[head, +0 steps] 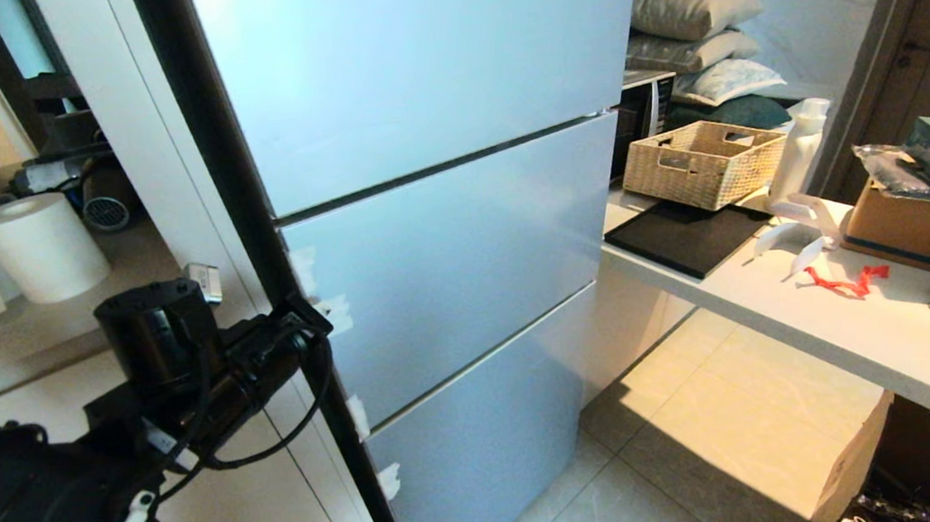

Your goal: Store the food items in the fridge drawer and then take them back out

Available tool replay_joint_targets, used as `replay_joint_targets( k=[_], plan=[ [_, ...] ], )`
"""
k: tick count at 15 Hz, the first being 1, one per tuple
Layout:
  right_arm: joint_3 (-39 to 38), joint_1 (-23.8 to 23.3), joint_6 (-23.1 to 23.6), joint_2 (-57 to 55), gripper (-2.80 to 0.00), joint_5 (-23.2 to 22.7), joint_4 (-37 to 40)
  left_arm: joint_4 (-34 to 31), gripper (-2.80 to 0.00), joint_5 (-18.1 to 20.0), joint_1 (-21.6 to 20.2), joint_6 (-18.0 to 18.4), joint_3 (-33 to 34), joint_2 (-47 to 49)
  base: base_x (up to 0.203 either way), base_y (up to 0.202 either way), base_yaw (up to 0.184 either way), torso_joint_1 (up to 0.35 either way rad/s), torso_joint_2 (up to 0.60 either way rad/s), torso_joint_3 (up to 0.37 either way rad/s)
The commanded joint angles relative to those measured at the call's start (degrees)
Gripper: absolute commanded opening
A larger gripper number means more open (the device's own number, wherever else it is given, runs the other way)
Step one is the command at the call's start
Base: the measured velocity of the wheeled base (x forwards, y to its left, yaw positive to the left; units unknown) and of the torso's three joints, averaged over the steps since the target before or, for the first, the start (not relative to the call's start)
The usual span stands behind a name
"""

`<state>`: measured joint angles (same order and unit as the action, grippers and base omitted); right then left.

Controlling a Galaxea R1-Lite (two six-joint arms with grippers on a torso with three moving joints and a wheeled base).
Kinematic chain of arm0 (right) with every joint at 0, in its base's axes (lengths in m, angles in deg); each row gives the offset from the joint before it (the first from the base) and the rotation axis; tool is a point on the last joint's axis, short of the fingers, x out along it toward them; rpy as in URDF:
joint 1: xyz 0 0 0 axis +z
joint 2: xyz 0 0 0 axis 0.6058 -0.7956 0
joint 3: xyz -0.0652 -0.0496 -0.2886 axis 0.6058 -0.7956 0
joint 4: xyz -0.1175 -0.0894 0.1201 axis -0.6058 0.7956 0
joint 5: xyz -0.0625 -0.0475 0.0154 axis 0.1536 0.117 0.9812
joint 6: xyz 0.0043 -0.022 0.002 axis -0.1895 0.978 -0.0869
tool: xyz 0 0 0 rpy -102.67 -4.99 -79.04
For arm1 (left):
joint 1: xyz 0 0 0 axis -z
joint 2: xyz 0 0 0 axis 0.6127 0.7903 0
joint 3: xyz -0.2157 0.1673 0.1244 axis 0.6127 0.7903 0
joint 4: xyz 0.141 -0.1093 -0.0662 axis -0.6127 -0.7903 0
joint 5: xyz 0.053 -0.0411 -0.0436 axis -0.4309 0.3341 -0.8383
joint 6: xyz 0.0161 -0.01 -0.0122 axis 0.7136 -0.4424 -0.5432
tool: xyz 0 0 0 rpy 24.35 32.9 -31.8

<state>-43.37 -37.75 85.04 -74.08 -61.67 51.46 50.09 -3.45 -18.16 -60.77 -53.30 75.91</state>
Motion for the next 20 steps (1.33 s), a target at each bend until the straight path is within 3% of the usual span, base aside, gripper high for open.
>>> replay_joint_targets(
  k=[1, 7, 11, 13, 15, 20],
  plan=[
    [0.00, 0.02, -0.03, -0.07, -2.80, 0.01, -0.02, 0.47, -2.80, -2.65, -0.17, -0.03, 0.73, -3.66, 0.000, 0.000, 0.000, 0.000, 0.00, 0.000],
    [0.00, 0.02, -0.03, -0.07, -2.80, 0.01, -0.02, 0.01, -2.80, -3.35, -7.81, 0.65, -3.85, -4.40, 0.000, 0.000, 0.000, 0.000, 0.00, 0.000],
    [0.00, 0.02, -0.03, -0.07, -2.80, 0.01, -0.02, 0.72, -2.80, -3.33, -8.87, 0.22, -7.05, 3.31, 0.000, 0.000, 0.000, 0.000, 0.00, 0.000],
    [0.00, 0.02, -0.03, -0.07, -2.80, 0.01, -0.02, 4.31, -2.80, -3.12, -9.09, 0.06, -8.51, 7.50, 0.000, 0.000, 0.000, 0.000, 0.00, 0.000],
    [0.00, 0.02, -0.12, -0.07, -2.80, 0.01, -0.02, 7.39, -2.80, -2.87, -9.04, 0.15, -9.67, 9.38, 0.000, 0.000, 0.000, 0.000, 0.00, 0.000],
    [0.00, 0.02, -0.12, -0.07, -2.80, 0.01, -0.02, 7.63, -2.80, -2.86, -6.96, 0.13, -10.18, 10.52, 0.000, 0.000, 0.000, 0.000, 0.00, 0.000]
  ],
)
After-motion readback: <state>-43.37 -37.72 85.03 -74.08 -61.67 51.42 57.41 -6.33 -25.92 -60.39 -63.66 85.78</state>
